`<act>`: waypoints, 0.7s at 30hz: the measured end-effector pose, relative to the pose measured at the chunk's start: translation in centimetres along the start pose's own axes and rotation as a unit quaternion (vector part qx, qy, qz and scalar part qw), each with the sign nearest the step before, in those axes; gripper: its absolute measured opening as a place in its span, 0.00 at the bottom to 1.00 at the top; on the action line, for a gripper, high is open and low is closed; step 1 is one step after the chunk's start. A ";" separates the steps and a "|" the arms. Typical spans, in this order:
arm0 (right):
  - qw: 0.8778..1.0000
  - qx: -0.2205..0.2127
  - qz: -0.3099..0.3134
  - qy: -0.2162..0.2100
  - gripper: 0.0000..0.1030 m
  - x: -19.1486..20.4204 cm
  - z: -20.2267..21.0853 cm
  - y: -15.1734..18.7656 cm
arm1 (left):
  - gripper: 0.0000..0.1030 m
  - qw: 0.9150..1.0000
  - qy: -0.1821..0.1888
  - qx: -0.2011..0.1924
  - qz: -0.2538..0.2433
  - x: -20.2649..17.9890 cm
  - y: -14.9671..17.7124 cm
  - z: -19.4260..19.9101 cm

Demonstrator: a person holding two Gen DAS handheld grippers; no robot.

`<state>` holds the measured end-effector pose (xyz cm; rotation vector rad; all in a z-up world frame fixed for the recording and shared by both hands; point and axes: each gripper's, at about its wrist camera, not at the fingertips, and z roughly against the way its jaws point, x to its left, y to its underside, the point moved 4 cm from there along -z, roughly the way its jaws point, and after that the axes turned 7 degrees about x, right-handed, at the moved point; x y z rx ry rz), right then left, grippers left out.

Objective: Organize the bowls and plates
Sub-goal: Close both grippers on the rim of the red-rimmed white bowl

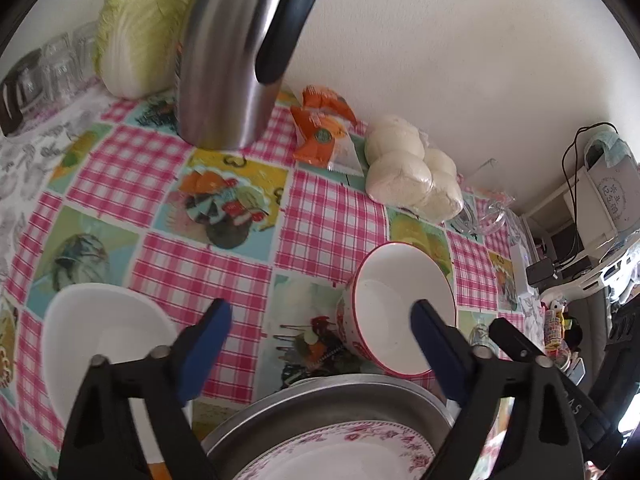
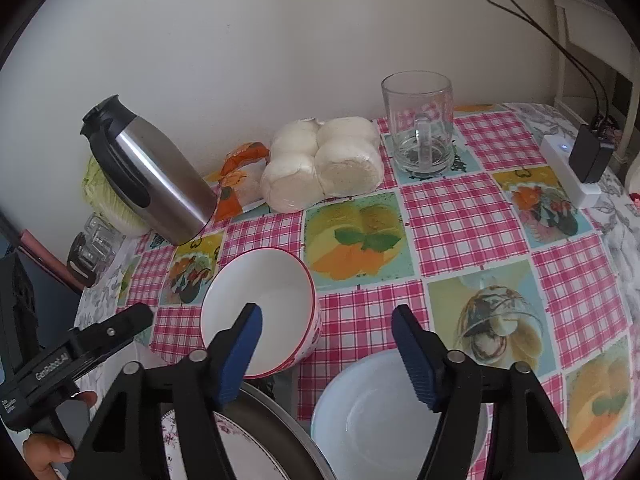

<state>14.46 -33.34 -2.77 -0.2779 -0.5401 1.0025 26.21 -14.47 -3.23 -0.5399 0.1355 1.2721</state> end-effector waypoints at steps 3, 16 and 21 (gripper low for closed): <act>1.000 0.020 -0.008 0.001 0.54 0.2 -1.5 -0.1 | 0.71 1.000 -0.004 0.023 0.004 -0.1 -0.1 -1.7; 0.997 0.077 -0.013 -0.004 0.15 0.3 -6.7 -0.3 | 0.33 0.996 -0.014 0.091 -0.011 -2.1 0.0 -6.9; 0.996 0.094 -0.005 0.001 0.14 0.7 -8.2 -0.4 | 0.25 0.994 -0.017 0.112 -0.008 -2.2 -0.1 -8.5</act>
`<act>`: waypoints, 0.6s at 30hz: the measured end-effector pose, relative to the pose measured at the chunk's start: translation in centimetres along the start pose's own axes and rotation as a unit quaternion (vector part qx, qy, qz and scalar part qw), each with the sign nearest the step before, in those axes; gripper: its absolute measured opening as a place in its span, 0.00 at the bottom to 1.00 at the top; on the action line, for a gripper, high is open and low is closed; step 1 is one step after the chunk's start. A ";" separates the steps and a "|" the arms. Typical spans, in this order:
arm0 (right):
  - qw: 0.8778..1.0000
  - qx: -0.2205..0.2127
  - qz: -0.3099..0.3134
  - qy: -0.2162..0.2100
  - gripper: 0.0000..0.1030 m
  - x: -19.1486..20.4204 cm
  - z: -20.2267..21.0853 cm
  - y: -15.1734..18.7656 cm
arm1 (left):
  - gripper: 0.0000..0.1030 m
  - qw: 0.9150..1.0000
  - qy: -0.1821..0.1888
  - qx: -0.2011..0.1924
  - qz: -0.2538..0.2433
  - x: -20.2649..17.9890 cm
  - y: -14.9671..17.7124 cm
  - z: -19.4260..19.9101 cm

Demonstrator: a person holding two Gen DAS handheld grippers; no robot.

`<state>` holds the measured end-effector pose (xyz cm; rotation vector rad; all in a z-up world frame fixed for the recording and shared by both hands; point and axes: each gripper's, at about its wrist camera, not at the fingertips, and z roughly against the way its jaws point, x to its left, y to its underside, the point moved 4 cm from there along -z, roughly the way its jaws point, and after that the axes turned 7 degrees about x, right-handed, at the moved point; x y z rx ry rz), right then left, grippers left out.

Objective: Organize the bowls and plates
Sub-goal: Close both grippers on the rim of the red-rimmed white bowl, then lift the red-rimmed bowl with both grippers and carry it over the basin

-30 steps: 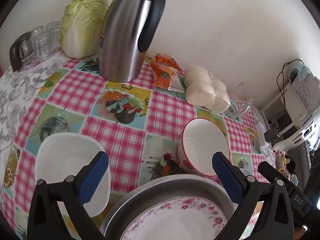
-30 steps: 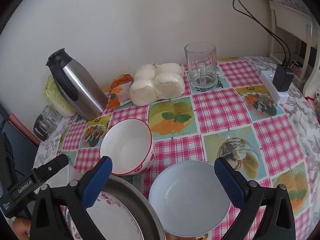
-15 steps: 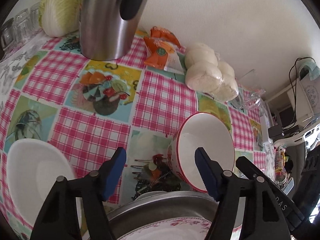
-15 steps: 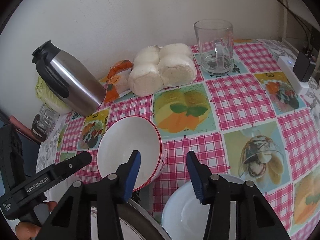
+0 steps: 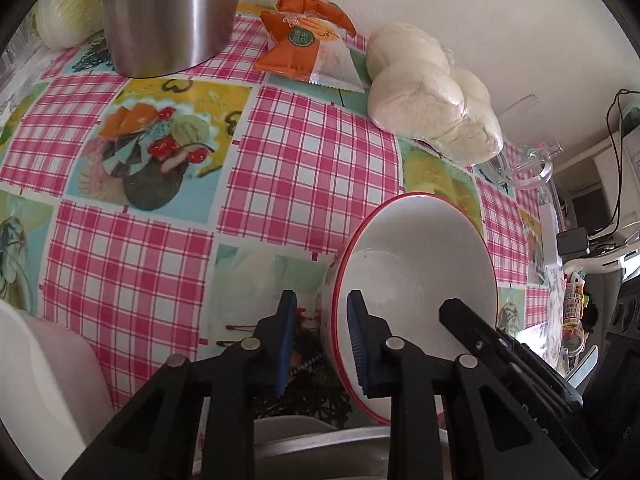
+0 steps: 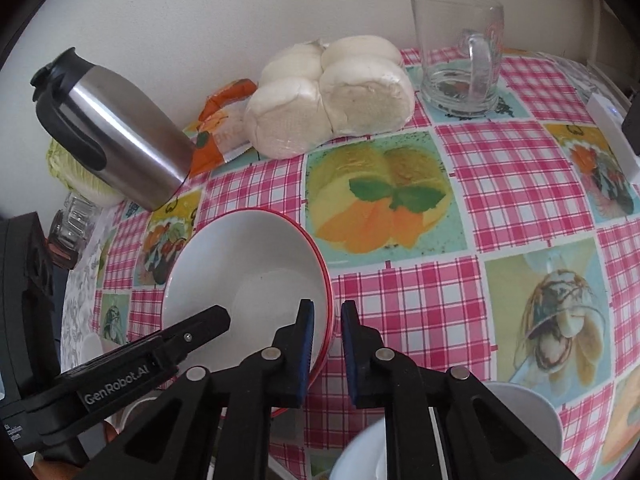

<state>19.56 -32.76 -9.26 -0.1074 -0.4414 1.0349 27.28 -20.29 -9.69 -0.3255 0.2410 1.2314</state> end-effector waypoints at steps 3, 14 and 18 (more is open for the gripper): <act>1.000 0.008 0.002 0.005 0.14 0.1 -0.6 -0.1 | 0.17 1.000 0.000 0.005 -0.005 -0.2 0.0 -0.6; 1.000 -0.015 -0.005 0.006 0.09 -0.4 0.4 -0.1 | 0.15 0.998 0.007 -0.046 -0.050 -2.7 0.1 0.4; 0.999 -0.043 -0.010 0.001 0.09 -0.5 2.5 -0.5 | 0.15 0.995 0.017 -0.083 -0.059 -4.2 0.1 2.7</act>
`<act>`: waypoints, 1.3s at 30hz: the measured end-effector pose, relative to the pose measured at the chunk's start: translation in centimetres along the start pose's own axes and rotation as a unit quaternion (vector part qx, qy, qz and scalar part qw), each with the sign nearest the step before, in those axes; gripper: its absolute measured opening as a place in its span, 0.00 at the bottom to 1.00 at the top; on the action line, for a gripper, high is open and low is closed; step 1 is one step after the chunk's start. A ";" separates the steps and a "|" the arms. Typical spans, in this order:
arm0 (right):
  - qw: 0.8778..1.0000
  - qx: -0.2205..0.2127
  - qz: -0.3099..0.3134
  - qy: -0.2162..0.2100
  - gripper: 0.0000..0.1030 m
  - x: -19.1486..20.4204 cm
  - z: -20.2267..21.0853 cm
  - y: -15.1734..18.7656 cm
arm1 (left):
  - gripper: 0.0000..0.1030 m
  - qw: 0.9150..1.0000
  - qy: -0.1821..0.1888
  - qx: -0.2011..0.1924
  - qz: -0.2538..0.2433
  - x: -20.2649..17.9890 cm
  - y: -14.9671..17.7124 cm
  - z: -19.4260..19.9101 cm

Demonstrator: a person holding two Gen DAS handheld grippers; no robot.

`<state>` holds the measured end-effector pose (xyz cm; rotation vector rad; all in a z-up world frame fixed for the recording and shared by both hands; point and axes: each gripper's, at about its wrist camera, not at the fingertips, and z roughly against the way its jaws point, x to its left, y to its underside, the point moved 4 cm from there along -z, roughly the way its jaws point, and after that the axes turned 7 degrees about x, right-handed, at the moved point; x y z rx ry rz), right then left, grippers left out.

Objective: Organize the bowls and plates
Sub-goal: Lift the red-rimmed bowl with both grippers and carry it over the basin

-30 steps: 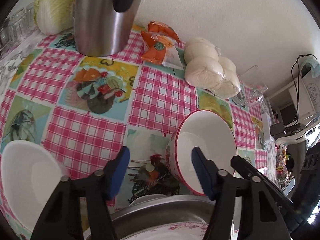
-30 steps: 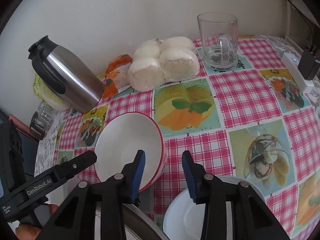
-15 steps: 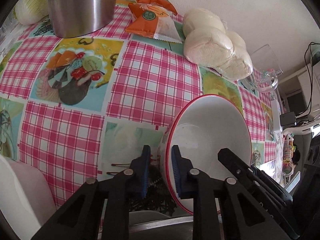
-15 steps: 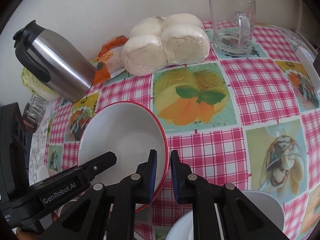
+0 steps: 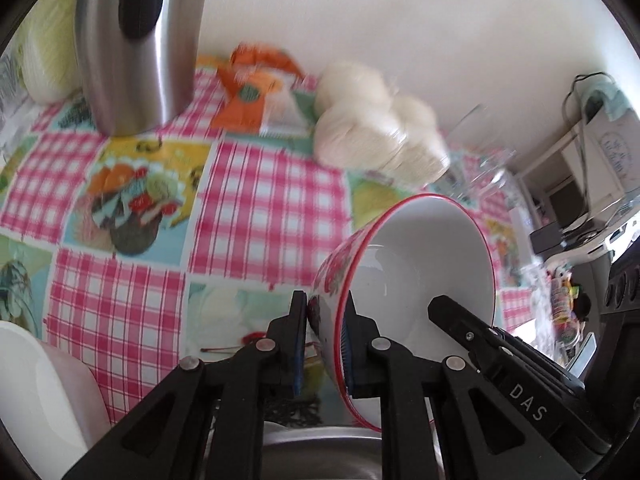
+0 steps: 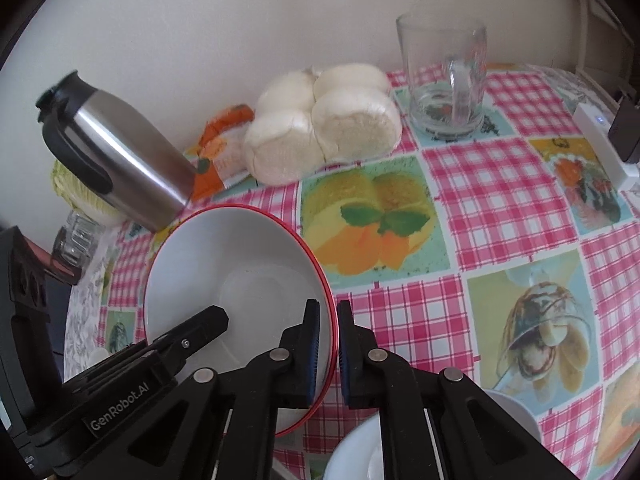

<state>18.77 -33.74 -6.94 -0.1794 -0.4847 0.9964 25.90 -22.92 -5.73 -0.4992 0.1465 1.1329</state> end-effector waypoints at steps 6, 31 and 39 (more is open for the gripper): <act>0.999 -0.044 0.015 -0.001 0.09 0.7 4.3 0.0 | 0.15 0.999 0.003 -0.043 -0.008 -1.6 1.4 3.6; 0.996 -0.078 0.030 -0.018 0.09 0.9 13.1 12.2 | 0.15 0.991 -0.029 -0.129 -0.007 -2.9 15.1 12.2; 0.996 -0.084 0.006 -0.041 0.09 1.3 14.2 15.5 | 0.15 0.991 -0.020 -0.132 -0.007 -1.7 17.7 13.5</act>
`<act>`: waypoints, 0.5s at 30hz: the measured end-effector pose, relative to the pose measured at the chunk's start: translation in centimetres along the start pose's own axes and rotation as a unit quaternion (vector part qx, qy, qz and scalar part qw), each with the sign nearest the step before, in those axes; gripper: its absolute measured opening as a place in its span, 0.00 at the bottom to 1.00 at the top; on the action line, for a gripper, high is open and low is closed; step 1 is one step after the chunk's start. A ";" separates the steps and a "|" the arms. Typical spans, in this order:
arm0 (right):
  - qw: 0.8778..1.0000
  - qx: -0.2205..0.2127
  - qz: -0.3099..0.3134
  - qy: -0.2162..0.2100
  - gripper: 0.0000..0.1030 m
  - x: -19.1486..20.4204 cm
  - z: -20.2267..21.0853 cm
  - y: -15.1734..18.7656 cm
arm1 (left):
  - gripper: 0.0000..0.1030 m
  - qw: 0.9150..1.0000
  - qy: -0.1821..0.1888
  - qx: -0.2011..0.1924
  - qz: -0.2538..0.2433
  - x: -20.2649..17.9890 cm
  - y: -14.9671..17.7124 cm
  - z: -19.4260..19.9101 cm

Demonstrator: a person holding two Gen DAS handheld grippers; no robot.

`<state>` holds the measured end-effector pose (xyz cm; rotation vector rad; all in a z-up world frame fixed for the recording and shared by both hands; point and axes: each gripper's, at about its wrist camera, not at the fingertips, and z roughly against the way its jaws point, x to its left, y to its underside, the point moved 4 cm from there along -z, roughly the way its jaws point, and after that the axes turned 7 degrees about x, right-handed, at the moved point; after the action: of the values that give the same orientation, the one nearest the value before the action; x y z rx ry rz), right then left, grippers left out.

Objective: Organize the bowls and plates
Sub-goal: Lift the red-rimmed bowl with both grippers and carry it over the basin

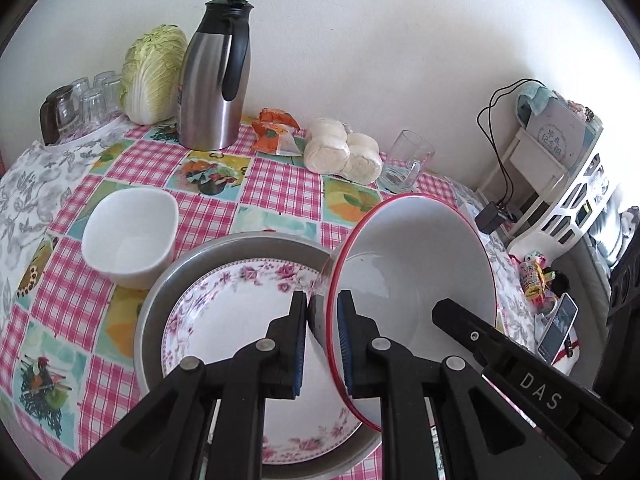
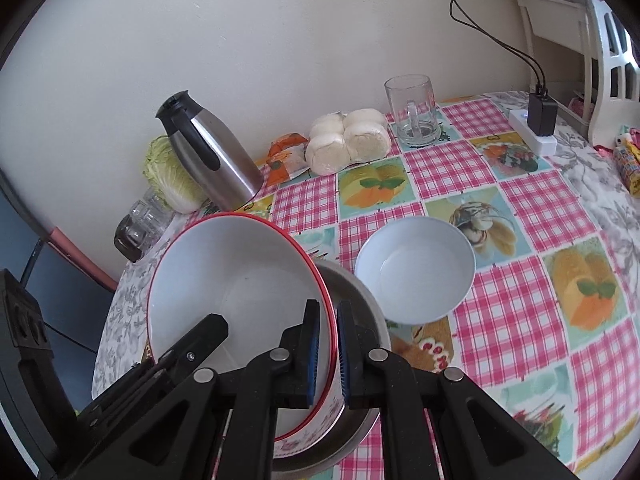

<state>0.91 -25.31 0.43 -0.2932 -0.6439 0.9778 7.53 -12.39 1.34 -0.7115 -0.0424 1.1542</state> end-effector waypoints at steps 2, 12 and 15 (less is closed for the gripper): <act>1.000 -0.005 0.001 0.000 0.09 0.4 0.3 0.7 | 0.15 1.000 0.001 -0.005 -0.001 0.2 0.4 0.7; 1.000 -0.018 -0.001 -0.023 0.09 2.5 0.6 3.5 | 0.15 1.000 -0.001 -0.019 0.007 2.6 1.0 3.1; 1.000 -0.022 -0.005 -0.022 0.09 3.0 0.5 3.7 | 0.15 1.000 0.002 -0.021 0.012 2.9 0.9 3.1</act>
<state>-0.68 -20.85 0.08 -0.3077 -0.7064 0.9627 6.82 -8.18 2.36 -0.7525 -0.0550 1.1784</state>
